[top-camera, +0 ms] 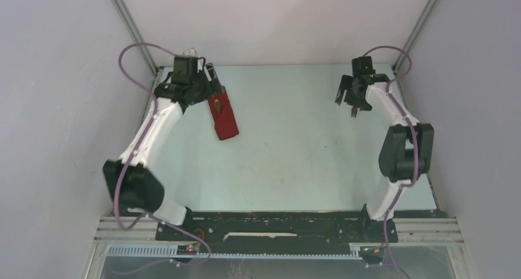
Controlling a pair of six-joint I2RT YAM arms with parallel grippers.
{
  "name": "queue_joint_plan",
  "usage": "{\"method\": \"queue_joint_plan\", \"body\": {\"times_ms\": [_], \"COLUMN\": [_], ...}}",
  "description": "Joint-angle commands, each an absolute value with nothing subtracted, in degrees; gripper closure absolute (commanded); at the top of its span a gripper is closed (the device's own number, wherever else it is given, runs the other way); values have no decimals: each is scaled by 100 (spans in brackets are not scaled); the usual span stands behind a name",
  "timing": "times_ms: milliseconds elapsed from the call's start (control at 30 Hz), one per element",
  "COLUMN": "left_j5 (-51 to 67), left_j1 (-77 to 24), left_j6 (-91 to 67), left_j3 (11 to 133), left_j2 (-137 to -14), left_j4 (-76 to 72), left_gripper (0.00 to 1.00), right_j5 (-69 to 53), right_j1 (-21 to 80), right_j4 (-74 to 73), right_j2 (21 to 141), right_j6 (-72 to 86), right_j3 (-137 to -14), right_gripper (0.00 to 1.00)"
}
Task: Fold the napkin into a case and place the utensils inside
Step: Insert the spoon into the folded napkin, then pick up the fork from the corner of the board.
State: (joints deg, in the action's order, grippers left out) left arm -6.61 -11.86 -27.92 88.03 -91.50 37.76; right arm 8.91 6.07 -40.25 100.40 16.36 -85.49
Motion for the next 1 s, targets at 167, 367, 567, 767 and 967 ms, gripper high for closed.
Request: {"method": "queue_joint_plan", "body": {"times_ms": [167,367,567,767,967], "left_j5": [2092,2231,2305,2366,2402], "left_j1": [-1443,-1477,-1477,-1477,-1477], "left_j6": [-2895,-3030,-3019,-3022,-3030], "left_j3": [6395,5762,6063,6182,6219], "left_j2": [-6648,-5754,-5648,-5634,-5691], "left_j4": [3371,3120,3193,3255,3261], "left_gripper": [18,18,18,18,19], "right_j5": [1043,523,493,627,407], "right_j1": [-401,-536,-392,-378,-426], "right_j4": [-5281,-5591,-5851,-5845,-5834], "right_j2": [12419,13206,13776,13911,14098], "right_j6": [817,742,710,684,614], "right_j3": [-11136,-12034,-12537,-12381,-12374], "right_gripper": [15,16,23,33,53]}}
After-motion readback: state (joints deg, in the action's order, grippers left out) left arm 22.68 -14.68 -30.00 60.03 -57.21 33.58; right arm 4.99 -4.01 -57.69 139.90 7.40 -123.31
